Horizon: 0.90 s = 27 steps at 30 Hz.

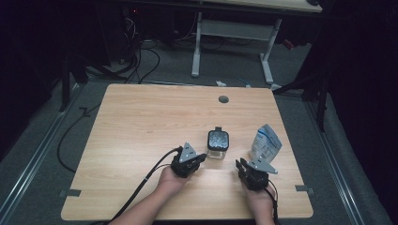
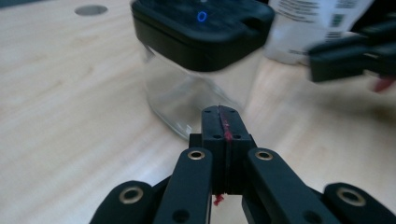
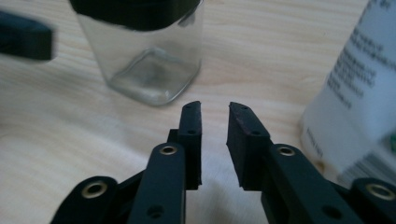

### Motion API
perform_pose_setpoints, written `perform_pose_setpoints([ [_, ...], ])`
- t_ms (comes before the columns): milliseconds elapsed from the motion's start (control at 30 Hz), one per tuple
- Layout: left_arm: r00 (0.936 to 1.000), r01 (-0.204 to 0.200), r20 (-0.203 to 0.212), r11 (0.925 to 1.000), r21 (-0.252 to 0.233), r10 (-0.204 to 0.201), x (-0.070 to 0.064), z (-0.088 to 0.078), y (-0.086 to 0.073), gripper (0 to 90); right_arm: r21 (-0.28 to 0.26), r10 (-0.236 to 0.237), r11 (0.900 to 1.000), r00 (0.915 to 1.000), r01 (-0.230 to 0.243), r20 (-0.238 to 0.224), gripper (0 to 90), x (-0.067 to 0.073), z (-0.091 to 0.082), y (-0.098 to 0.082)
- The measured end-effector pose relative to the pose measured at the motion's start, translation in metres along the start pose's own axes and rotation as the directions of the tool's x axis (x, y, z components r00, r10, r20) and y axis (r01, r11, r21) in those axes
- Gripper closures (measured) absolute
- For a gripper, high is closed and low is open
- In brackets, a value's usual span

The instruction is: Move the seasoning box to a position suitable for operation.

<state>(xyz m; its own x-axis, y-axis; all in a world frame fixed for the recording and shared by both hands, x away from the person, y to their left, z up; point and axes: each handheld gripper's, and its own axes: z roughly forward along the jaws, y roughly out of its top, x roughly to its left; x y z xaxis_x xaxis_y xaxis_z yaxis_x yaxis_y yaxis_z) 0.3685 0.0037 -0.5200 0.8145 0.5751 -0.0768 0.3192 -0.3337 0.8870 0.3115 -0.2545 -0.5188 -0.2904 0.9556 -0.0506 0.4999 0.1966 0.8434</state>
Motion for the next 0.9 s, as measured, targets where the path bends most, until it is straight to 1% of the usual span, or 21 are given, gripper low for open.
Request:
perform_pose_setpoints([
  [33,1.0,0.008,-0.005,1.0,-0.003,-0.008,-0.001,-0.004,-0.002,90.0,0.0,0.0,1.0,1.0,0.0,0.0,78.9,0.0,0.0,0.0],
  [100,0.9993,0.018,-0.032,0.9998,-0.007,-0.018,0.002,-0.012,-0.005,90.0,-0.014,0.005,1.0,0.9997,-0.005,0.026,88.5,-0.001,0.013,0.01],
  [133,0.9985,0.034,-0.044,0.9994,-0.01,-0.034,0.006,-0.017,-0.007,90.0,-0.016,-0.002,1.0,0.9996,0.002,0.027,89.9,-0.003,0.019,0.014],
  [200,0.9955,0.054,-0.077,0.9984,-0.015,-0.055,0.016,-0.028,-0.009,90.0,-0.026,0.021,0.999,0.9993,-0.02,0.031,90.0,-0.006,0.03,0.023],
  [233,0.9907,0.075,-0.113,0.997,-0.021,-0.077,0.029,-0.039,-0.011,90.0,-0.031,0.031,0.999,0.9991,-0.03,0.028,90.0,-0.007,0.035,0.027],
  [300,0.9837,0.097,-0.149,0.9949,-0.027,-0.1,0.042,-0.05,-0.014,90.0,-0.036,0.03,0.999,0.999,-0.028,0.035,90.0,-0.008,0.046,0.037],
  [333,0.98,0.107,-0.165,0.9938,-0.03,-0.111,0.048,-0.055,-0.015,90.0,-0.035,0.029,0.999,0.9991,-0.028,0.03,90.0,-0.007,0.052,0.041],
  [367,0.98,0.107,-0.165,0.9938,-0.03,-0.111,0.048,-0.055,-0.015,90.0,-0.033,0.029,0.999,0.9991,-0.028,0.032,89.9,-0.006,0.057,0.045],
  [400,0.9762,0.115,-0.181,0.9927,-0.036,-0.12,0.054,-0.06,-0.016,90.0,-0.04,0.027,0.999,0.9992,-0.026,0.029,89.9,-0.005,0.061,0.049],
  [467,0.9708,0.126,-0.2,0.9911,-0.042,-0.132,0.063,-0.068,-0.018,90.0,-0.054,0.017,0.998,0.9998,-0.017,0.002,90.0,-0.003,0.066,0.054],
  [500,0.9659,0.133,-0.217,0.9896,-0.055,-0.142,0.07,-0.076,-0.021,90.0,-0.052,0.011,0.999,0.9999,-0.011,-0.004,90.0,-0.002,0.067,0.055],
  [533,0.9643,0.134,-0.222,0.9893,-0.057,-0.144,0.073,-0.079,-0.022,90.0,-0.057,0.014,0.998,0.9994,-0.016,-0.033,90.0,-0.001,0.067,0.055],
  [567,0.9643,0.134,-0.222,0.9893,-0.057,-0.144,0.073,-0.079,-0.022,90.0,-0.057,0.014,0.998,0.9994,-0.016,-0.033,90.0,-0.001,0.067,0.055],
  [600,0.9624,0.137,-0.229,0.9888,-0.059,-0.147,0.076,-0.082,-0.024,90.0,-0.064,0.001,0.998,0.9983,-0.004,-0.058,90.0,0.002,0.068,0.055],
  [633,0.9616,0.139,-0.232,0.9889,-0.054,-0.147,0.079,-0.084,-0.025,90.0,-0.063,-0.031,0.998,0.9972,0.026,-0.069,90.0,0.007,0.068,0.054],
  [667,0.9605,0.139,-0.236,0.9889,-0.053,-0.147,0.081,-0.085,-0.026,90.0,-0.065,-0.057,0.997,0.9935,0.051,-0.099,90.0,0.017,0.068,0.054],
  [700,0.9597,0.138,-0.24,0.9893,-0.048,-0.145,0.082,-0.085,-0.027,90.0,-0.065,-0.057,0.997,0.9935,0.051,-0.099,90.0,0.017,0.068,0.054],
  [733,0.9583,0.141,-0.244,0.9887,-0.049,-0.149,0.085,-0.084,-0.027,90.0,-0.068,-0.073,0.996,0.9907,0.066,-0.115,90.0,0.026,0.068,0.054],
  [767,0.9572,0.147,-0.245,0.988,-0.047,-0.154,0.087,-0.083,-0.027,90.0,-0.068,-0.073,0.996,0.9907,0.066,-0.115,90.0,0.026,0.068,0.054],
  [833,0.956,0.16,-0.243,0.9865,-0.034,-0.164,0.089,-0.072,-0.025,90.0,-0.066,-0.108,0.993,0.9837,0.1,-0.144,90.0,0.044,0.068,0.055],
  [900,0.9558,0.163,-0.244,0.9863,-0.026,-0.164,0.088,-0.067,-0.024,90.0,-0.068,-0.109,0.993,0.9818,0.1,-0.155,90.0,0.049,0.068,0.055],
])
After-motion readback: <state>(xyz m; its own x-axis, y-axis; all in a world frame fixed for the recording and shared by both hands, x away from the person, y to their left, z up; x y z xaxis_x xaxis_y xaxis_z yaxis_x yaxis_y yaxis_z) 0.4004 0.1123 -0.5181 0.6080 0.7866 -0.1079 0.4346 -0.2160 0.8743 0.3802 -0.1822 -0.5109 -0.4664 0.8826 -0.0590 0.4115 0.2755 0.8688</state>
